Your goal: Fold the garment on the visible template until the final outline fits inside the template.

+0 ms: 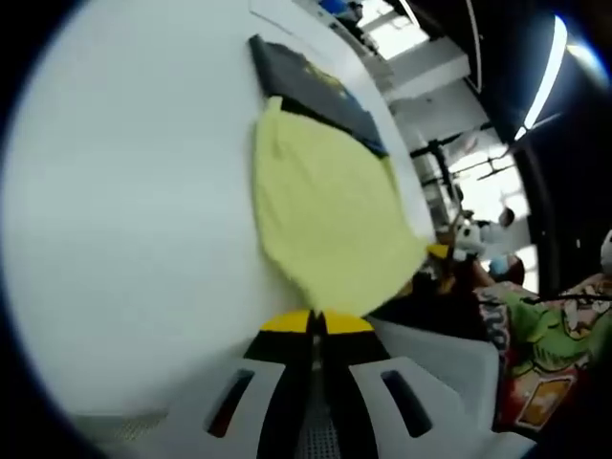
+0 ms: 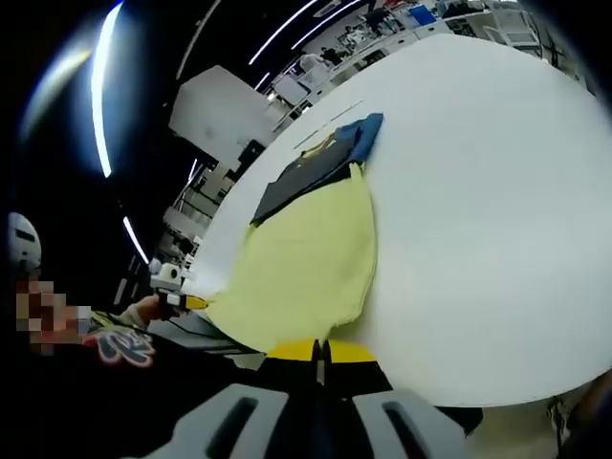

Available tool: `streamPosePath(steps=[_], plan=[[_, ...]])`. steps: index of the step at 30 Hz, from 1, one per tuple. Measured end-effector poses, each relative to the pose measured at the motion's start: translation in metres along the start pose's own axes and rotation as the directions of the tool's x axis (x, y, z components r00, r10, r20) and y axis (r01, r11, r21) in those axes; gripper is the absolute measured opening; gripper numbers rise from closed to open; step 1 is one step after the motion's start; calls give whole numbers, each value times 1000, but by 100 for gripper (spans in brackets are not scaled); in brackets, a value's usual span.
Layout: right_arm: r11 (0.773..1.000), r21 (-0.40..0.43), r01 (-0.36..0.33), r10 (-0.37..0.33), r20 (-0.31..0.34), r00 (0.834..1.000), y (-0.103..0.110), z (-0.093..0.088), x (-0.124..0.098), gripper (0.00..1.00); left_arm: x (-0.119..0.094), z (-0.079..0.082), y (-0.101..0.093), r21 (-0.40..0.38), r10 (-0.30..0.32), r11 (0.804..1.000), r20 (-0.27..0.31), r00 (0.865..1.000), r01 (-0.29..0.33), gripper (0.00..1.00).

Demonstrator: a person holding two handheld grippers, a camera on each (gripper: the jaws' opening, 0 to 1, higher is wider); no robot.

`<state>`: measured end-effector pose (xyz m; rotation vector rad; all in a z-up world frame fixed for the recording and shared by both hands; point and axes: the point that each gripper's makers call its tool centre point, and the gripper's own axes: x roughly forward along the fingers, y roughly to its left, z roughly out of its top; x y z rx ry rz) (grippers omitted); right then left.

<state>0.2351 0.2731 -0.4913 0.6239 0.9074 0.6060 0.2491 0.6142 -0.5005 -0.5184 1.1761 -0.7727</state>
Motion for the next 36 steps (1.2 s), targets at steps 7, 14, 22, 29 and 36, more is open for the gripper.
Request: streamPosePath(steps=[7,14,22,29,36], plan=[[998,-6,-64,64,58,996,6,50,9,0,-9,75,-16,59,-45,998,189,981,34,0],[992,-32,-120,123,139,983,10,127,26,0,-7,158,-20,53,-69,997,381,922,53,0],[991,-15,-136,136,187,973,-2,194,47,0,8,221,-2,60,-23,998,473,881,-6,0],[994,-30,-109,113,230,967,-6,237,59,0,9,271,1,86,-28,996,516,856,-20,0],[996,-37,-80,88,289,953,-14,281,77,0,19,308,10,111,-11,992,536,844,-58,0]])
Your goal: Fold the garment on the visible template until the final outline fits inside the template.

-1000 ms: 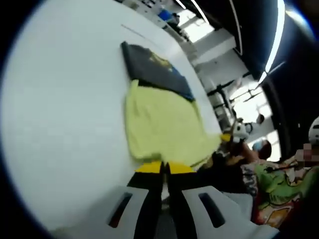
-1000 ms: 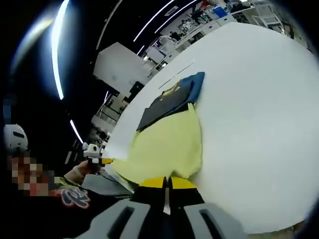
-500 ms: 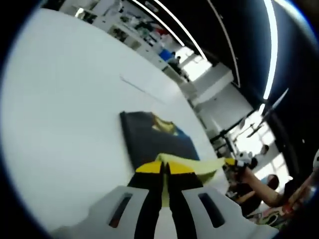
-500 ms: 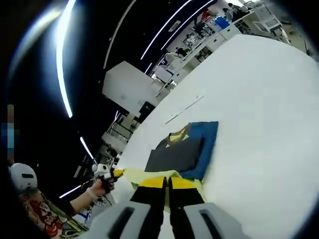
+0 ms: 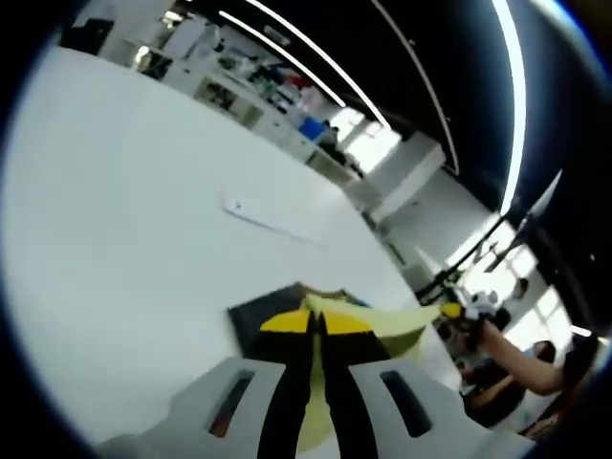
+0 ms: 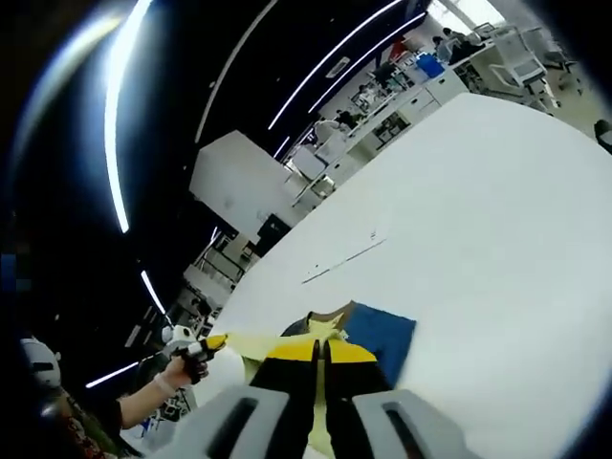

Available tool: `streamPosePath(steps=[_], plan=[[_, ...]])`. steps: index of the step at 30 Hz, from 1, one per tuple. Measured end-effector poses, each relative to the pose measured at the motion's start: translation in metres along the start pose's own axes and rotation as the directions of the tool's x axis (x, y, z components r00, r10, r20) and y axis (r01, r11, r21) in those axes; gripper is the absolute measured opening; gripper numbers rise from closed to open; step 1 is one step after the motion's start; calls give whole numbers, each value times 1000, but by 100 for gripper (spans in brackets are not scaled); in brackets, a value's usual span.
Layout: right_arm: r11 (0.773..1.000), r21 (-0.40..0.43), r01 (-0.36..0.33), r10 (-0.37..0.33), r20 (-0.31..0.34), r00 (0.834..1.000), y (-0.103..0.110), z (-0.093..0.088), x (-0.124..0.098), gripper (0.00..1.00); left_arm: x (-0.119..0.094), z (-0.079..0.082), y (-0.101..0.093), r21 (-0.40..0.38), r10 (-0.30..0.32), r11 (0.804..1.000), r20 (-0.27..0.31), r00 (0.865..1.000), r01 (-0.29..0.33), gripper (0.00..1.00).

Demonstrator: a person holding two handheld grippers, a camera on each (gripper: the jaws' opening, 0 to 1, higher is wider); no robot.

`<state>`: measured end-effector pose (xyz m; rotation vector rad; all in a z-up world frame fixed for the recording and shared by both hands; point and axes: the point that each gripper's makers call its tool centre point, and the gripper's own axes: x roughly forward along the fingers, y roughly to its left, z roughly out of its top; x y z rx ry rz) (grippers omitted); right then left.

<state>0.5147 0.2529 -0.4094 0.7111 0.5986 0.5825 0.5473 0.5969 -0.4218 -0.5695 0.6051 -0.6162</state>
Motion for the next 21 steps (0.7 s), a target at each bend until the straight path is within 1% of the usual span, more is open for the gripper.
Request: streamPosePath(steps=[3,4,7,8,9,12,16,17,19,21], plan=[[999,-25,26,-26,-8,1000,-7,6,12,0,9,2,10,-2,21,1000,4,1000,-21,0],[999,-29,29,-29,-2,1000,-9,10,16,0,12,2,15,8,36,999,1,999,-36,0],[999,-27,27,-27,11,1000,-13,16,29,0,19,3,25,2,57,998,10,998,-58,0],[999,-27,36,-36,-4,999,-19,14,34,0,22,2,31,1,72,997,8,997,-72,0],[998,-13,69,-70,-30,997,-31,8,38,0,26,-1,38,-27,85,996,-1,996,-85,0],[996,1,92,-92,-51,994,-44,-1,46,0,36,-10,48,-43,98,994,-24,995,-99,0],[991,-5,130,-130,-78,988,-58,-10,52,0,43,-17,59,-56,117,991,-41,992,-119,0],[991,-4,131,-131,-82,988,-58,-9,53,0,44,-19,62,-66,125,990,-47,991,-128,0],[990,6,140,-139,-91,986,-63,-13,55,0,46,-21,65,-67,129,989,-49,990,-132,0],[988,4,153,-151,-108,983,-70,-18,58,0,48,-25,70,-58,142,988,-64,988,-146,0]])
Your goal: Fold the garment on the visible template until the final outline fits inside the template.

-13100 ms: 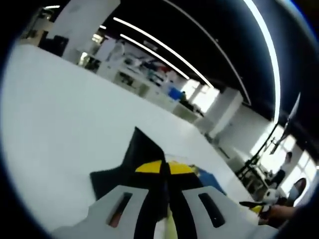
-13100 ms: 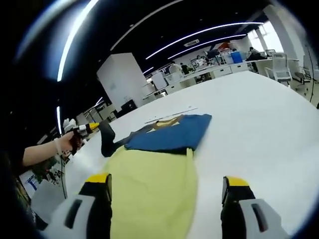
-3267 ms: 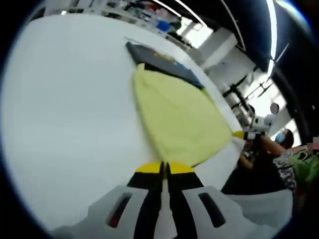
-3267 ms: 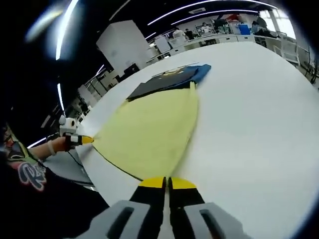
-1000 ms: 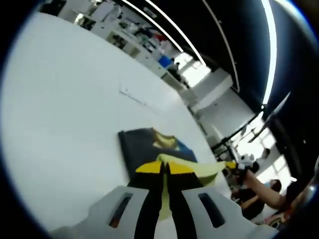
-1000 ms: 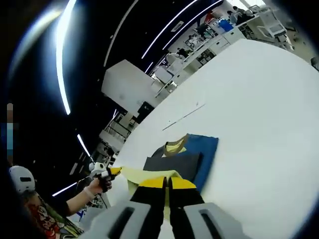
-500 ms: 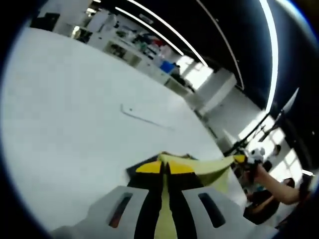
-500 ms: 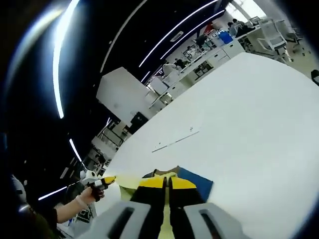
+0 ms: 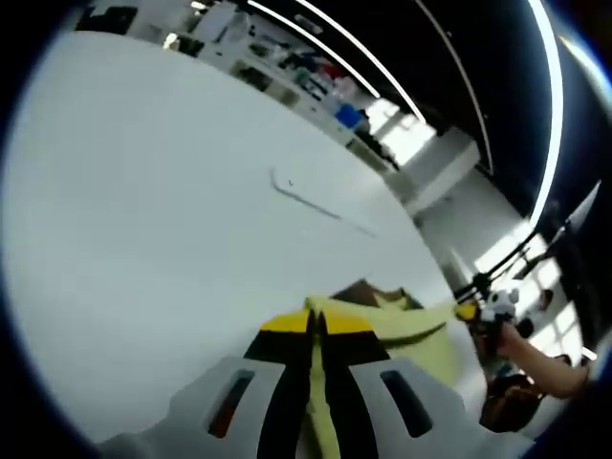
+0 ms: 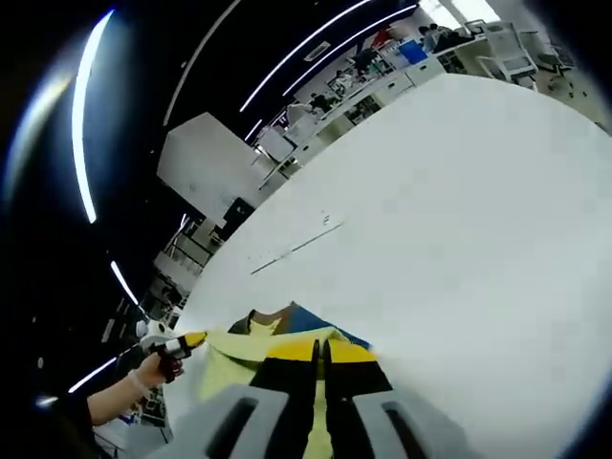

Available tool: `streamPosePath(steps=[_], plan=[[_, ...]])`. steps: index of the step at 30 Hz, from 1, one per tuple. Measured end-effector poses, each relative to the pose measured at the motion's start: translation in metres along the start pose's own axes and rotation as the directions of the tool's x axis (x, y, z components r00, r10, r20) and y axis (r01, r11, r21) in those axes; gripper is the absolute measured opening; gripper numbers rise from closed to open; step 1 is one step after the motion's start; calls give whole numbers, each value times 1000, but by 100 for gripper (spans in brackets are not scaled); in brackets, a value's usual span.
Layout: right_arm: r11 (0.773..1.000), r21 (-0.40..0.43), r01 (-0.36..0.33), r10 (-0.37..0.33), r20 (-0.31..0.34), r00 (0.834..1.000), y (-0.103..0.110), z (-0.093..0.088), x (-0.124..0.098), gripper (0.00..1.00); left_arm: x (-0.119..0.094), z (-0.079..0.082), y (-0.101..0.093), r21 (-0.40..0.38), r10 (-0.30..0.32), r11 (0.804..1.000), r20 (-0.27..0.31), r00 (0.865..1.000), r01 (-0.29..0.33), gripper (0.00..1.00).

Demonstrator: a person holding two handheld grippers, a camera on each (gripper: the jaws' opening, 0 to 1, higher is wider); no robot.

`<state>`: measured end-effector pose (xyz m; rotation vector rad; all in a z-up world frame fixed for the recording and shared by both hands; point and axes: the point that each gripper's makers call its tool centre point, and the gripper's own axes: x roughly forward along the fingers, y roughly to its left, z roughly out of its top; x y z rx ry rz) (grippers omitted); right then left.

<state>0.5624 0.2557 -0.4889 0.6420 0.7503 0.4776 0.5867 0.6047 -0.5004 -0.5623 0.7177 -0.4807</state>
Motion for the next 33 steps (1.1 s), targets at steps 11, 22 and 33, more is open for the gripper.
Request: streamPosePath(steps=[11,22,33], plan=[[999,18,44,-43,-42,998,-20,-17,11,0,9,-17,17,12,54,999,-58,997,-53,0],[962,-271,40,-49,-25,999,-9,-13,-2,19,-4,-6,8,235,7,972,-30,1000,0,6],[833,-546,93,-114,-3,994,-6,-2,-19,32,-24,0,0,678,67,735,-53,996,-13,29]])
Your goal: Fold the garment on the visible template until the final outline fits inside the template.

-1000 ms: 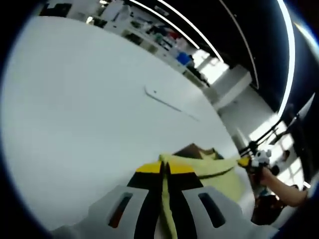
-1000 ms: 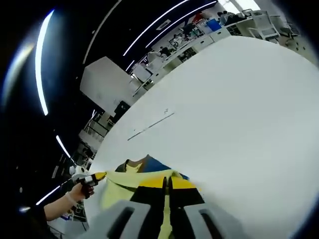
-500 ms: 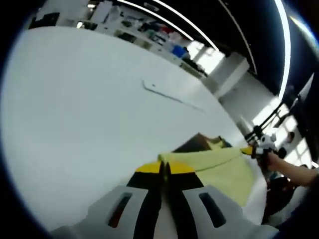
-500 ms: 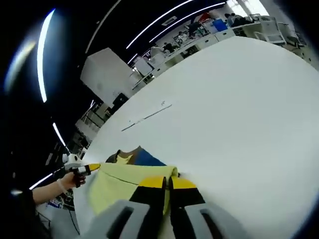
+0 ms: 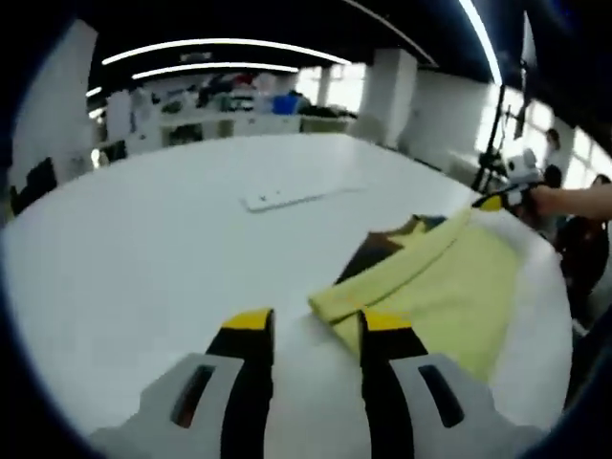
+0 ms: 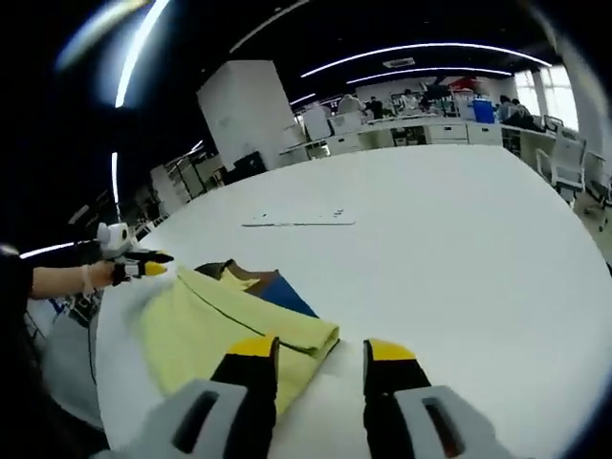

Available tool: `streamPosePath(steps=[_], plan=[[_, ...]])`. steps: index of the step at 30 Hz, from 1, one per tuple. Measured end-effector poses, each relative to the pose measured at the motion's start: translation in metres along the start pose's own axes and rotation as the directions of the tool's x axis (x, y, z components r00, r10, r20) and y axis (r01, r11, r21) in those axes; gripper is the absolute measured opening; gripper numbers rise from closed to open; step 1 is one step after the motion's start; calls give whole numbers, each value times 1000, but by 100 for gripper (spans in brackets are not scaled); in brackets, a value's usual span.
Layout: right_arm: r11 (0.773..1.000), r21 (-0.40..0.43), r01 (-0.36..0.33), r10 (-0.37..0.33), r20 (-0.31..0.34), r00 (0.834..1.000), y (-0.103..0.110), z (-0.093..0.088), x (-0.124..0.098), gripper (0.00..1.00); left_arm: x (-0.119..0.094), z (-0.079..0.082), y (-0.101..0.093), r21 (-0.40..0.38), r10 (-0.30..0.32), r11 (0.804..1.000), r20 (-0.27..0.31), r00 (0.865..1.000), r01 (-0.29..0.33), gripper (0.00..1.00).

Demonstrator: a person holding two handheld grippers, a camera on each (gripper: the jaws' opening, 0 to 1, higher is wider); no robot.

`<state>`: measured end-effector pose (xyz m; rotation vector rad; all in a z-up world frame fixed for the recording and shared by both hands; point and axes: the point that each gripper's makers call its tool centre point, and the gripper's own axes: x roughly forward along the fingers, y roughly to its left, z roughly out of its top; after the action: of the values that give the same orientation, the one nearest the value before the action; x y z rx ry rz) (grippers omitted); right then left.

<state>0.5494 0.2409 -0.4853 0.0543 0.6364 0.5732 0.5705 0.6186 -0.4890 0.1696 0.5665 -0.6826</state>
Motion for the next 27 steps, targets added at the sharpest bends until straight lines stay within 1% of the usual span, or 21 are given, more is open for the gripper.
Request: streamPosePath(steps=[1,2,3,5,7,8,9,11,13,14,15,17,18,19,20,21,22,23,25,26,27], plan=[[996,-82,19,-20,-5,1000,-2,0,-1,32,0,1,-2,51,-2,999,-3,1000,3,27],[991,-127,39,-42,-24,999,-4,-2,-1,31,1,3,-4,95,-6,995,1,1000,6,26],[986,-161,42,-49,-39,998,-4,-4,-1,29,2,2,-6,161,-6,987,-15,1000,8,26],[978,-208,15,-24,-43,999,2,-5,0,29,6,3,-6,250,11,968,-34,999,-2,27],[961,-277,26,-44,-60,997,0,-6,0,27,9,5,-7,314,13,949,-45,999,2,28],[937,-347,29,-53,-59,997,0,-4,1,26,12,7,-9,360,10,933,-50,999,9,28],[907,-419,35,-69,-66,995,-1,-4,2,23,15,8,-8,419,16,908,-63,998,12,28],[865,-500,35,-83,-74,994,0,-4,4,21,20,8,-9,482,15,876,-75,997,23,28],[857,-514,29,-75,-69,995,3,-3,8,21,24,6,-10,516,13,855,-95,995,38,27],[845,-535,28,-84,-81,993,2,-5,10,21,25,4,-10,558,15,828,-109,994,49,27],[824,-566,32,-103,-94,990,-1,-6,11,21,27,2,-9,583,17,811,-119,993,57,27],[746,-665,35,-137,-102,985,-4,-7,13,19,27,-2,-8,622,33,780,-140,990,62,27],[690,-723,17,-148,-117,982,-4,-10,15,18,28,-2,-8,640,34,765,-143,989,66,26],[676,-737,14,-153,-122,981,-4,-11,15,18,28,-2,-8,673,39,736,-144,989,69,25],[649,-761,1,-161,-136,978,-4,-15,17,17,28,-1,-10,682,34,728,-138,990,71,24],[641,-768,-6,-165,-145,976,-4,-17,18,17,28,-2,-9,700,44,711,-150,988,74,23],[645,-765,-3,-164,-142,976,-3,-19,20,17,29,-1,-8,713,47,697,-151,987,76,23],[634,-773,-6,-168,-145,975,-3,-20,22,17,30,-2,-8,722,44,687,-155,987,83,24],[574,-819,-3,-186,-134,973,-3,-18,25,17,32,-2,-9,727,41,680,-164,986,93,24],[544,-839,-9,-191,-134,972,-3,-17,26,17,33,-3,-9,740,42,665,-172,984,101,24],[515,-857,-5,-206,-129,970,-5,-16,28,17,33,-4,-8,763,44,637,-183,982,114,22]])
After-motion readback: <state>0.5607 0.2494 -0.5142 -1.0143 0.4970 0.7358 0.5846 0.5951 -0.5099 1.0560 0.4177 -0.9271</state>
